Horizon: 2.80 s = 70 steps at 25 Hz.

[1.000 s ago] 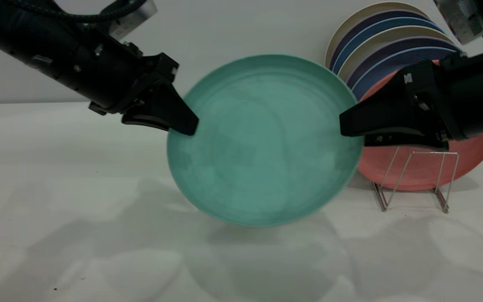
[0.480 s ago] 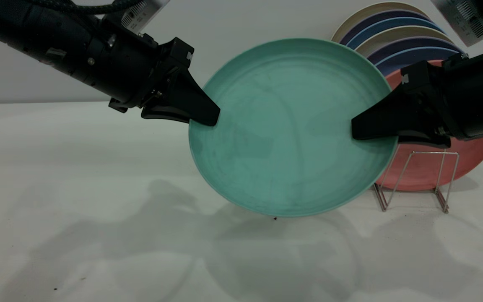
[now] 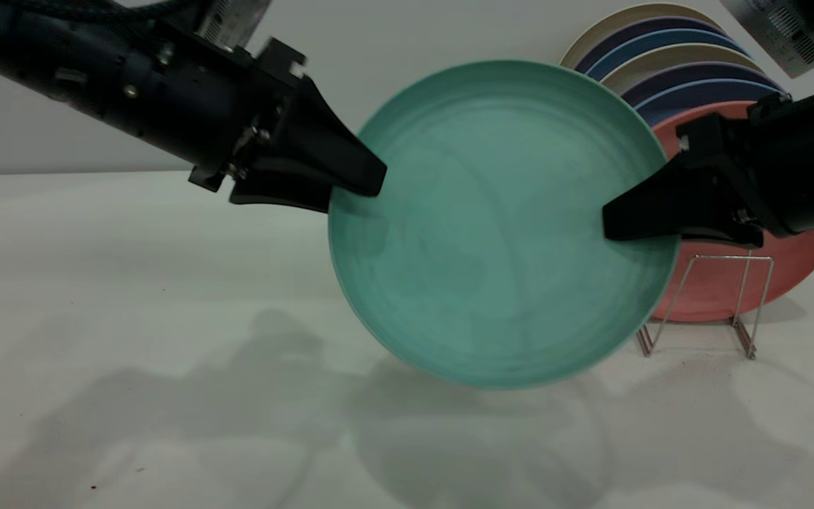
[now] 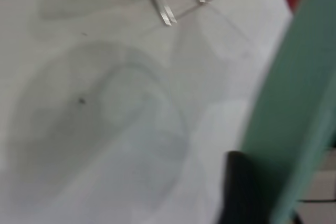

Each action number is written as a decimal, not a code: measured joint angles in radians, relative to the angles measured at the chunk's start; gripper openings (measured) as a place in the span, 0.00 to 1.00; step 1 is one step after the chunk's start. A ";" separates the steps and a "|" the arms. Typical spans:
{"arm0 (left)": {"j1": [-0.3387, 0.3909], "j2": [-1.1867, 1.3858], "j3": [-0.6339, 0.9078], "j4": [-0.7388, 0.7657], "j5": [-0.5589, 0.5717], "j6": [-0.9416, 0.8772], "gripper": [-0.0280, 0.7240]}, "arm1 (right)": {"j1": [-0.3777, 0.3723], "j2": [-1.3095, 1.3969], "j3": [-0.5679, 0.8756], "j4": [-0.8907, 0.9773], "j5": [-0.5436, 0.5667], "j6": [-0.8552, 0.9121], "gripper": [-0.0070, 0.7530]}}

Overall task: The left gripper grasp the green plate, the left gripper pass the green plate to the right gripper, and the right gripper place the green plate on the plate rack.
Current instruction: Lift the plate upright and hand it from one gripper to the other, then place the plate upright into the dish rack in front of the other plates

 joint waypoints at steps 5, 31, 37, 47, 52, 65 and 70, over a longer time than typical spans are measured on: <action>0.118 -0.015 0.000 0.069 0.176 -0.031 0.98 | -0.050 0.000 0.000 -0.013 -0.034 -0.115 0.08; 0.313 -0.030 -0.142 0.961 0.039 -0.690 0.66 | -0.162 -0.217 -0.417 -1.014 -0.204 -0.189 0.08; 0.313 -0.030 -0.142 0.961 0.041 -0.690 0.66 | -0.162 -0.164 -0.417 -1.026 -0.221 -0.194 0.08; 0.313 -0.030 -0.142 0.961 0.040 -0.691 0.66 | -0.162 -0.098 -0.417 -1.063 -0.211 -0.194 0.08; 0.313 -0.030 -0.142 0.961 0.034 -0.691 0.66 | -0.163 -0.064 -0.419 -1.075 -0.207 -0.197 0.12; 0.313 -0.030 -0.142 0.960 0.028 -0.694 0.66 | -0.163 -0.047 -0.419 -1.072 -0.090 -0.118 0.56; 0.313 -0.030 -0.142 0.961 0.010 -0.696 0.66 | -0.163 -0.159 -0.419 -1.074 -0.064 0.099 0.62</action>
